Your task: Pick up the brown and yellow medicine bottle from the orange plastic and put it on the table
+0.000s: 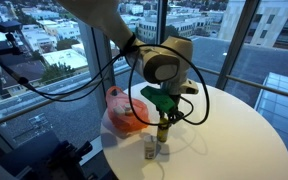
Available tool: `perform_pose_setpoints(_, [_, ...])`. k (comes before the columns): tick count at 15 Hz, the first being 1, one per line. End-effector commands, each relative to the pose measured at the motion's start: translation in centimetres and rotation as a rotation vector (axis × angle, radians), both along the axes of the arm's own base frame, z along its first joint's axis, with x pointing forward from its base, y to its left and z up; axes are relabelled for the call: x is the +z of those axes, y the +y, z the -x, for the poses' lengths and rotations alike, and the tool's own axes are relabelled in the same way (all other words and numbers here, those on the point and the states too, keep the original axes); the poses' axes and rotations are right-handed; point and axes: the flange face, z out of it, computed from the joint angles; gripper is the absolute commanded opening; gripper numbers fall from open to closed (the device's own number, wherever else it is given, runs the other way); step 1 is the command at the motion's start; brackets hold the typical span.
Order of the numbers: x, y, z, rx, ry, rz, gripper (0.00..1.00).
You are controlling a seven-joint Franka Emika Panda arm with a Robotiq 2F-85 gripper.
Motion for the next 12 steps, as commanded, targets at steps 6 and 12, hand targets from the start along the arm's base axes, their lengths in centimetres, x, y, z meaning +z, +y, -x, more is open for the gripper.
perform_pose_setpoints(6, [1.8, 1.3, 0.1, 0.025, -0.037, -0.010, 0.92])
perform_pose_setpoints(12, [7.4, 5.9, 0.1, 0.105, -0.062, -0.006, 1.00])
